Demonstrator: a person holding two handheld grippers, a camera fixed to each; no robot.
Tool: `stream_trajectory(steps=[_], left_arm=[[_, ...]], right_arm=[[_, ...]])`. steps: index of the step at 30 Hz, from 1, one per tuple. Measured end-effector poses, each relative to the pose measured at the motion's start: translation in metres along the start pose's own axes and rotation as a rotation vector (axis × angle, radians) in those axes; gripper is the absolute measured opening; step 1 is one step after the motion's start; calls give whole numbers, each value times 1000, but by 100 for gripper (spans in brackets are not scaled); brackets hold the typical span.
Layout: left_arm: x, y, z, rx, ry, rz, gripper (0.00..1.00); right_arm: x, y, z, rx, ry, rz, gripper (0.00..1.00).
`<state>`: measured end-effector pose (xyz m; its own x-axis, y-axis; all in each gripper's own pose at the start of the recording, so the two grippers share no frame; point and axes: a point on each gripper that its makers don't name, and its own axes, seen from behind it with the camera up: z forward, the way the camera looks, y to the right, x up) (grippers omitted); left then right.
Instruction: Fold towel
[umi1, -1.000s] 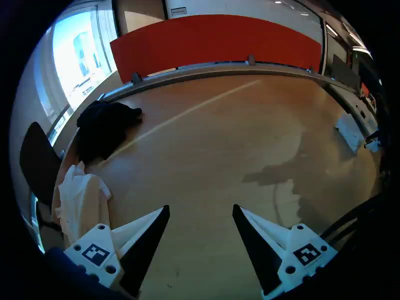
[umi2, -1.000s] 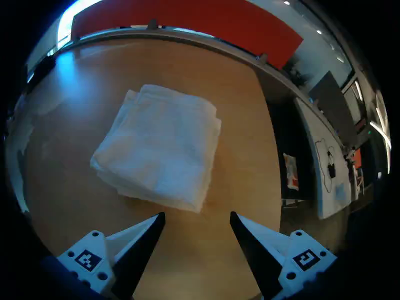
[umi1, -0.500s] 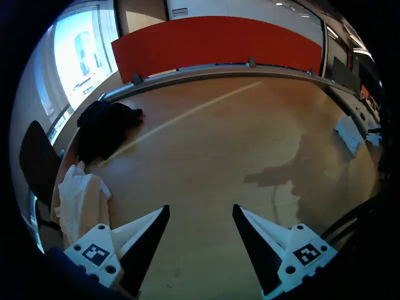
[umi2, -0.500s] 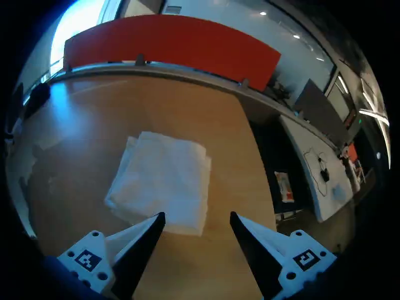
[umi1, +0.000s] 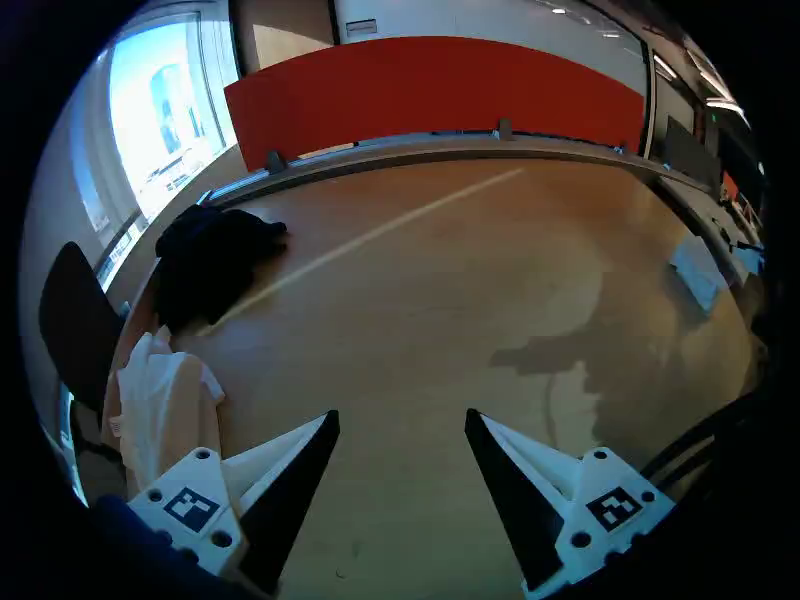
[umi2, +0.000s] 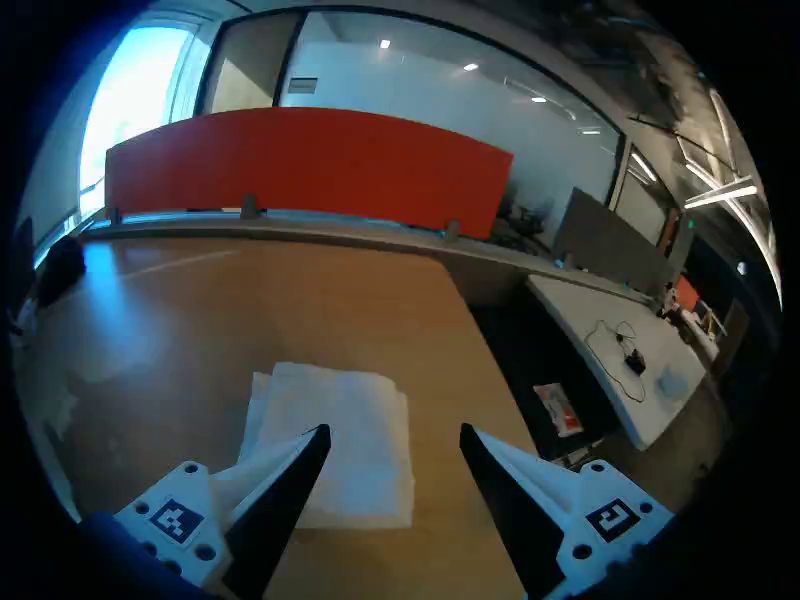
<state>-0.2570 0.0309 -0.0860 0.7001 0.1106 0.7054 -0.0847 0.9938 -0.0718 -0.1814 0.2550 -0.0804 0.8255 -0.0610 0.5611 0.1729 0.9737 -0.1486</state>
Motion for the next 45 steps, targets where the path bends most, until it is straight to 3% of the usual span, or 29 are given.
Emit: stream_trajectory(steps=[5, 12, 17, 29, 35, 41, 45], left_arm=[[2, -1, 1, 0, 5, -3, 93], [4, -1, 2, -2, 10, -11, 93], [8, -1, 2, 0, 19, -18, 93], [26, -10, -2, 13, 77, -36, 93], [55, -17, -10, 19, 179, -70, 93], [108, -36, -31, 58, 383, -114, 93], [136, -45, -44, 79, 481, -117, 93]], right_arm=[[17, -5, 0, -9, 60, 18, 100], [57, -11, -6, -31, 196, 37, 100], [87, -19, -13, -24, 280, 76, 100], [133, -43, -29, 32, 404, 120, 100], [148, -53, -36, 58, 441, 144, 100], [154, -63, -39, 75, 449, 134, 100], [159, -70, -43, 88, 461, 132, 100]])
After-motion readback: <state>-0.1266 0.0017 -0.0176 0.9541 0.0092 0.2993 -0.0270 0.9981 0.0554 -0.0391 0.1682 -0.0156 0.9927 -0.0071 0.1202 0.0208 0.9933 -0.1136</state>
